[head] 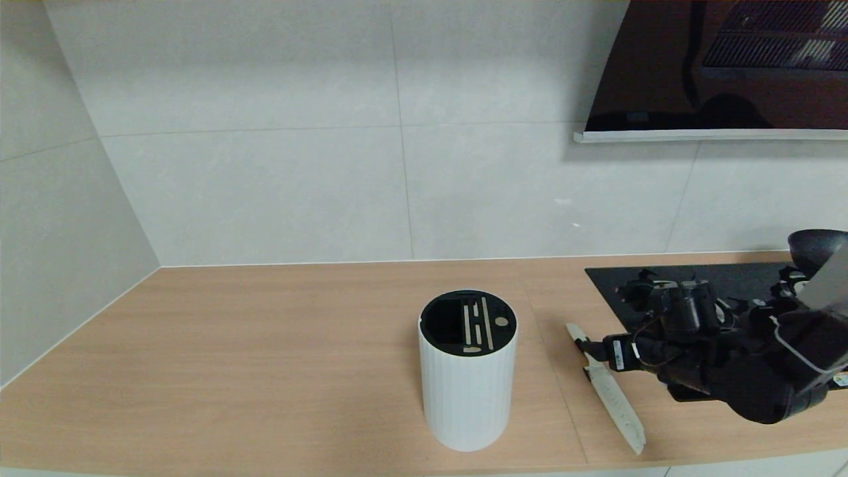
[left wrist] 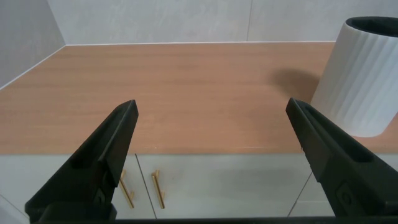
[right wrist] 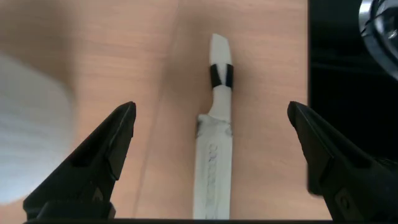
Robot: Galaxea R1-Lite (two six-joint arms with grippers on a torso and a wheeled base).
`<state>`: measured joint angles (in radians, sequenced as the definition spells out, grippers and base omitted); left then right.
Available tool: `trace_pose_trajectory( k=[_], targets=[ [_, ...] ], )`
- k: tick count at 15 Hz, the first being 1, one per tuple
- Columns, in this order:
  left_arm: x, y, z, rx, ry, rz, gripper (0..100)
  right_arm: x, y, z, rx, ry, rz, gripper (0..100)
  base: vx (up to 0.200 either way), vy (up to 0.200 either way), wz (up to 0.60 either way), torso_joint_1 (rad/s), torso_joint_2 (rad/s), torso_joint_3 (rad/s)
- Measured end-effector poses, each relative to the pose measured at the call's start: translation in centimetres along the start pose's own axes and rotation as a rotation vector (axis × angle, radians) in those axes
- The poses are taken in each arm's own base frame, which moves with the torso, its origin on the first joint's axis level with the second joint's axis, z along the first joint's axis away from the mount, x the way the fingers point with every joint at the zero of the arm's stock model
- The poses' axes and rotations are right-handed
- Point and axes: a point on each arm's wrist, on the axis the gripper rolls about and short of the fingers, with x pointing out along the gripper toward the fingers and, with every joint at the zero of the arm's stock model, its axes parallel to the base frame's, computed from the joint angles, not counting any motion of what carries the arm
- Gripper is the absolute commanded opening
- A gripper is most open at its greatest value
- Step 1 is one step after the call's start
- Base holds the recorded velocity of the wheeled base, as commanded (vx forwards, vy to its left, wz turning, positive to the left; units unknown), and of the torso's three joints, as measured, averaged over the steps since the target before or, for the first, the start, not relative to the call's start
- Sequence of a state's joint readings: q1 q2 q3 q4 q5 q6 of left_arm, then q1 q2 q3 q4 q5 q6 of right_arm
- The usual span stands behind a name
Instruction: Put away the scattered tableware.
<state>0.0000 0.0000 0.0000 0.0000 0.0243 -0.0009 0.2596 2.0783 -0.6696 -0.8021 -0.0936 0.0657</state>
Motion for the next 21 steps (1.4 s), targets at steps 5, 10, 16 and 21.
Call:
trace_pose_trajectory(
  k=[5,10,16,21],
  targets=[
    [0.0,0.0,0.0,0.000,0.000,0.000,100,3.1,0.2,-2.8,-0.005,0.037,-0.004,100,0.000,0.000,0.00,0.000,0.00,0.000],
    [0.0,0.0,0.0,0.000,0.000,0.000,100,4.7,0.2,-4.5,-0.007,0.063,-0.008,100,0.000,0.000,0.00,0.000,0.00,0.000],
    [0.0,0.0,0.0,0.000,0.000,0.000,100,5.9,0.3,-5.3,0.032,0.086,-0.010,100,0.000,0.000,0.00,0.000,0.00,0.000],
    [0.0,0.0,0.0,0.000,0.000,0.000,100,6.2,0.3,-5.6,0.033,0.093,-0.012,100,0.000,0.000,0.00,0.000,0.00,0.000]
  ],
)
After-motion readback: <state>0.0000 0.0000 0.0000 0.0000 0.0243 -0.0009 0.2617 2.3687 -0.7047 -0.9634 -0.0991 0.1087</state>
